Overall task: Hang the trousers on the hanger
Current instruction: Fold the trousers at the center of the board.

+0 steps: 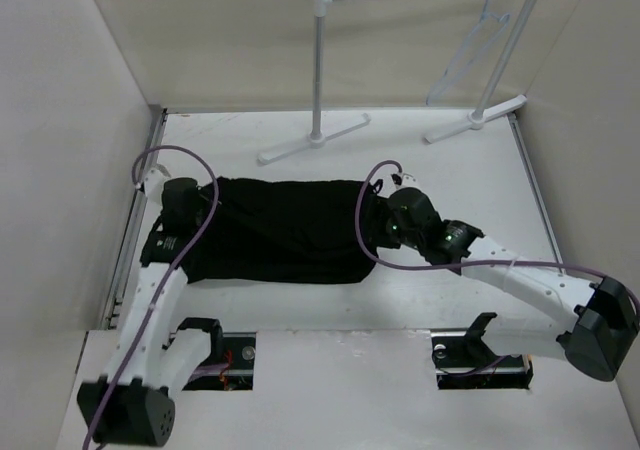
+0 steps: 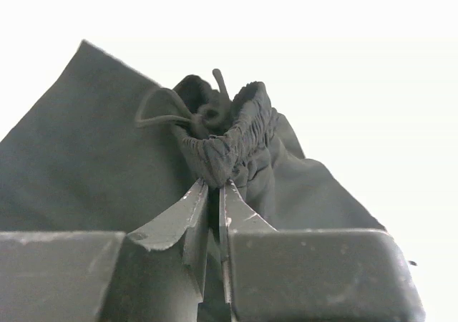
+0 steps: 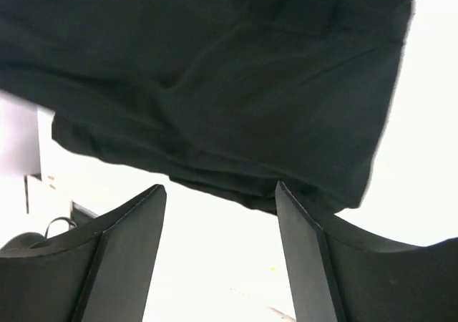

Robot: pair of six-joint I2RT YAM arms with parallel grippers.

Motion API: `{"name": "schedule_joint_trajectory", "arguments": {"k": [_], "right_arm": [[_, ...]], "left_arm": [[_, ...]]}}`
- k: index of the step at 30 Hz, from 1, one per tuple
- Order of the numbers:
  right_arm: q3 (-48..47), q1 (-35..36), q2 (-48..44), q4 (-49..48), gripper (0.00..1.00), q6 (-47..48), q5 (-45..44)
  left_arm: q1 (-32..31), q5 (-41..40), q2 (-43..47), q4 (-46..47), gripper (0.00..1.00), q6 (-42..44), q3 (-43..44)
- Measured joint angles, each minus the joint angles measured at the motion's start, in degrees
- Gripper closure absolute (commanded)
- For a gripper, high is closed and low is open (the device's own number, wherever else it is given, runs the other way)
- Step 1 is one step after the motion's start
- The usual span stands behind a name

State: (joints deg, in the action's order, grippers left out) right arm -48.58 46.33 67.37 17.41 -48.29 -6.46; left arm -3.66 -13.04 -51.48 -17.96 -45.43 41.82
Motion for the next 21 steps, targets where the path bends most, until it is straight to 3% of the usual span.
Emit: {"name": "schedule_joint_trajectory", "arguments": {"k": [6, 11, 16, 21], "right_arm": [[0.8, -3.3, 0.6, -2.3, 0.21, 0.7, 3.1], [0.0, -3.9, 7.1, -4.9, 0.12, 3.3, 5.2], [-4.0, -6.2, 20.1, -8.3, 0.09, 5.8, 10.1], [-6.3, -7.0, 28.0, -15.6, 0.12, 5.0, 18.1]], "left_arm": [[-1.9, -13.9, 16.3, -9.2, 0.98, -1.4, 7.1], [2.0, -24.4, 22.1, -20.3, 0.98, -7.4, -0.5], [12.8, -22.7, 19.4, -29.6, 0.98, -13.5, -12.8], [20.7, -17.4, 15.0, -31.1, 0.98, -15.8, -13.6]]}}
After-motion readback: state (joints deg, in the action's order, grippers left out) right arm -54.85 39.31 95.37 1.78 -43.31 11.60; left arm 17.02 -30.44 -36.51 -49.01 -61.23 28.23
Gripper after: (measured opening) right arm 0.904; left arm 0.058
